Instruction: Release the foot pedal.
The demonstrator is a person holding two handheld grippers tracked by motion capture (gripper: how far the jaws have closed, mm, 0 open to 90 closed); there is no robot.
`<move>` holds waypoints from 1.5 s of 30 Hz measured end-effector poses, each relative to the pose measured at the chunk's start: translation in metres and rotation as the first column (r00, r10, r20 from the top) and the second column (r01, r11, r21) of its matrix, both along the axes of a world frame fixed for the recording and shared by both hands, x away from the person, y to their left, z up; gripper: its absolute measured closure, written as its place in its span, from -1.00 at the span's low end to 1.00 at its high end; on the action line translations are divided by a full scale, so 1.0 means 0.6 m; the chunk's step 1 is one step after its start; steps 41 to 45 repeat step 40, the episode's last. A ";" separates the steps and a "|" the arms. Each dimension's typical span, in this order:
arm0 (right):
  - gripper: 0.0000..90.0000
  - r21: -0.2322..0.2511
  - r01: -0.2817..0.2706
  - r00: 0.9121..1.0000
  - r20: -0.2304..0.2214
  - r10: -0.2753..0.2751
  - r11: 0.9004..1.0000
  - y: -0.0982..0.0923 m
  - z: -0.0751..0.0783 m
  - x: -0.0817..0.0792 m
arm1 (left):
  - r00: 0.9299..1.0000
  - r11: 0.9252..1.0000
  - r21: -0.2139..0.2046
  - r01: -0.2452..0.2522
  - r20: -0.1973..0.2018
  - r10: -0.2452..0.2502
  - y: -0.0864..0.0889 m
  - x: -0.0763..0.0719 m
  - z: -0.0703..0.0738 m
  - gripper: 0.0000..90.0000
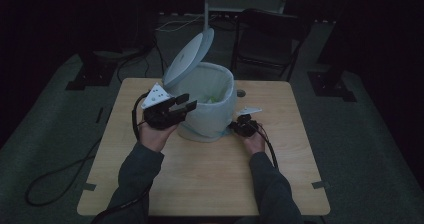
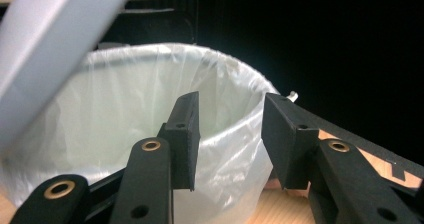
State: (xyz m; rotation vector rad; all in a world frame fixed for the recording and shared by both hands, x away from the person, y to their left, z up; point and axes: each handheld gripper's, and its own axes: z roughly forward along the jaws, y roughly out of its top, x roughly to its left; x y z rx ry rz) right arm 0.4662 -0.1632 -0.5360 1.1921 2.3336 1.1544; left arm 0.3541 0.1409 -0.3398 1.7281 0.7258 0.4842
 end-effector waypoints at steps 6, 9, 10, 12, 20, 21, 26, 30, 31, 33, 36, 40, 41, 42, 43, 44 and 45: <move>1.00 0.001 0.004 1.000 0.000 -0.004 1.000 0.000 0.000 0.000 | 0.999 1.000 0.009 0.014 -0.031 -0.014 0.001 -0.003 -0.027 0.31; 1.00 0.005 0.009 1.000 -0.008 -0.009 1.000 0.001 0.001 0.000 | 0.999 1.000 0.009 0.022 -0.046 -0.021 0.003 -0.004 -0.038 0.31; 1.00 0.003 0.010 1.000 -0.010 -0.010 1.000 0.001 0.001 0.000 | 0.999 1.000 0.008 0.023 -0.047 -0.022 0.005 -0.004 -0.042 0.31; 1.00 0.010 0.010 1.000 -0.017 -0.010 1.000 0.000 0.001 0.001 | 0.998 1.000 0.005 0.026 -0.054 -0.025 0.008 -0.006 -0.048 0.30; 1.00 0.018 0.011 1.000 -0.018 -0.011 1.000 -0.002 0.007 0.001 | 0.996 1.000 0.007 0.031 -0.086 -0.030 0.018 -0.006 -0.070 0.28; 1.00 0.016 0.012 1.000 -0.017 -0.012 1.000 -0.001 0.008 0.000 | 0.996 1.000 0.004 0.031 -0.089 -0.030 0.019 -0.007 -0.072 0.28; 1.00 0.015 0.012 1.000 -0.011 -0.011 1.000 -0.005 0.012 -0.001 | 0.995 1.000 0.002 0.030 -0.100 -0.029 0.022 -0.009 -0.080 0.28; 1.00 0.032 0.034 0.999 0.015 -0.035 0.999 -0.018 0.028 -0.005 | 0.994 1.000 0.000 0.025 -0.108 -0.025 0.027 -0.012 -0.087 0.28; 1.00 0.033 0.044 0.999 0.025 -0.045 0.998 -0.024 0.033 -0.006 | 0.994 1.000 0.000 0.024 -0.110 -0.024 0.029 -0.013 -0.090 0.28; 1.00 0.030 0.054 0.998 0.034 -0.055 0.998 -0.030 0.038 -0.007 | 0.993 1.000 0.001 0.021 -0.114 -0.021 0.031 -0.015 -0.094 0.28; 1.00 -0.005 0.110 0.993 0.041 -0.110 0.994 -0.057 0.045 -0.010 | 0.992 1.000 0.004 0.012 -0.123 -0.011 0.040 -0.021 -0.106 0.28; 0.81 -0.085 0.183 0.983 0.038 -0.181 0.979 -0.082 0.034 -0.013 | 0.988 1.000 0.005 -0.017 -0.154 0.017 0.059 -0.024 -0.129 0.27; 0.81 -0.085 0.183 0.983 0.038 -0.181 0.979 -0.082 0.034 -0.013 | 0.988 1.000 0.005 -0.017 -0.154 0.017 0.059 -0.024 -0.129 0.27; 0.81 -0.085 0.183 0.983 0.038 -0.181 0.979 -0.082 0.034 -0.013 | 0.988 1.000 0.005 -0.017 -0.154 0.017 0.059 -0.024 -0.129 0.27; 0.81 -0.085 0.183 0.983 0.038 -0.181 0.979 -0.082 0.034 -0.013 | 0.988 1.000 0.005 -0.017 -0.154 0.017 0.059 -0.024 -0.129 0.27; 0.81 -0.085 0.183 0.983 0.038 -0.181 0.979 -0.082 0.034 -0.013 | 0.988 1.000 0.005 -0.017 -0.154 0.017 0.059 -0.024 -0.129 0.27; 0.81 -0.085 0.183 0.983 0.038 -0.181 0.979 -0.082 0.034 -0.013 | 0.988 1.000 0.005 -0.017 -0.154 0.017 0.059 -0.024 -0.129 0.27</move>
